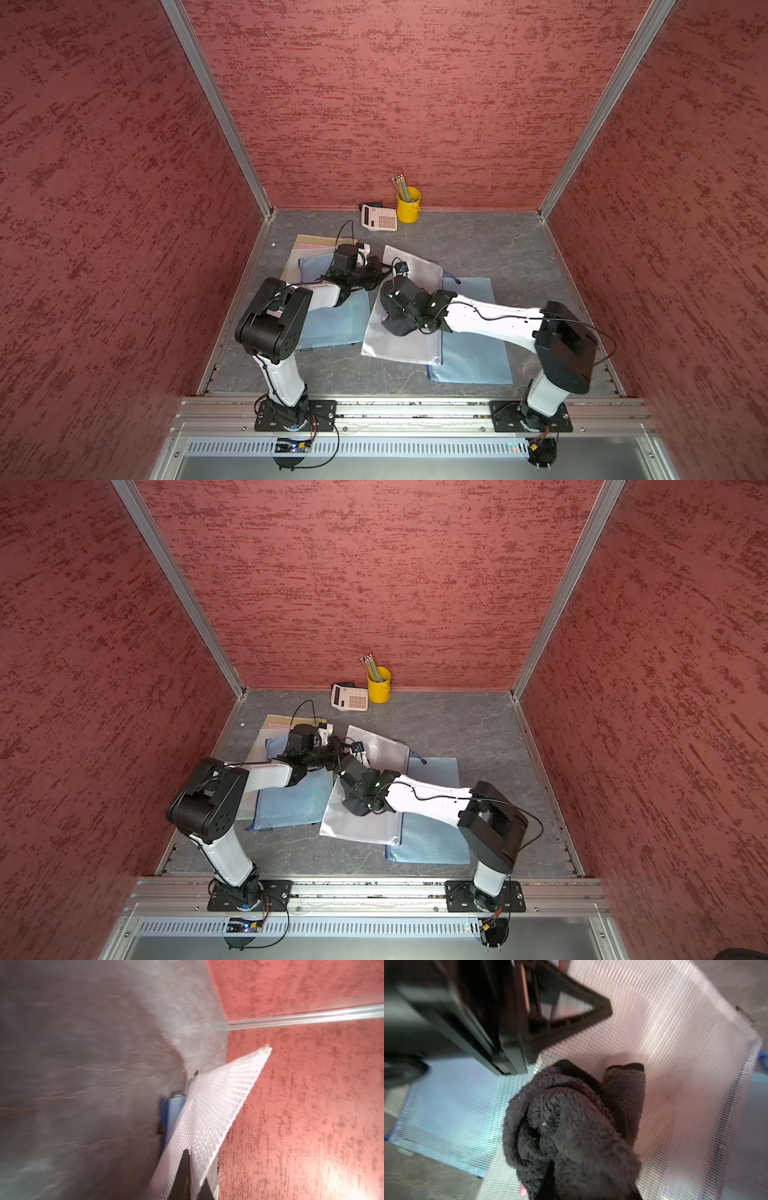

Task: Wipe the document bag
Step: Wipe the dirt from the document bag.

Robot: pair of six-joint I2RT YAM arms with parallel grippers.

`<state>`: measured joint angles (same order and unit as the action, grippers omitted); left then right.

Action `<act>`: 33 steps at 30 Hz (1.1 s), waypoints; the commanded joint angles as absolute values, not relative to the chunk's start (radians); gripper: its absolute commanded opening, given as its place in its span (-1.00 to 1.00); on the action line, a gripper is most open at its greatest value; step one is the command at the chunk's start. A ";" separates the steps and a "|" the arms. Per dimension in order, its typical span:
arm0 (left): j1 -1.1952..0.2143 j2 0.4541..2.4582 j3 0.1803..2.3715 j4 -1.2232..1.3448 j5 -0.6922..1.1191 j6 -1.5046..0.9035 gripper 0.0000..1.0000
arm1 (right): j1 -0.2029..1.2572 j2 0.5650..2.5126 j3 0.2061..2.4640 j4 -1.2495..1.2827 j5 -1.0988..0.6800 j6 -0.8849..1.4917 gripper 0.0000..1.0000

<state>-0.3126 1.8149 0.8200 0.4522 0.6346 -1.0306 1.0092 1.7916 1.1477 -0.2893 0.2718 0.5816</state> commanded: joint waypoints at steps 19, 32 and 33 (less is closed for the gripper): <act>-0.230 1.946 0.785 0.402 0.644 -0.987 -1.00 | 1.313 1.668 0.889 -0.645 0.174 1.049 -1.00; -0.253 1.924 0.759 0.387 0.624 -0.968 -1.00 | 0.822 1.833 1.435 -0.443 0.318 0.569 -1.00; -0.255 1.923 0.757 0.386 0.620 -0.967 -1.00 | 0.822 1.866 1.451 -0.436 0.334 0.558 -1.00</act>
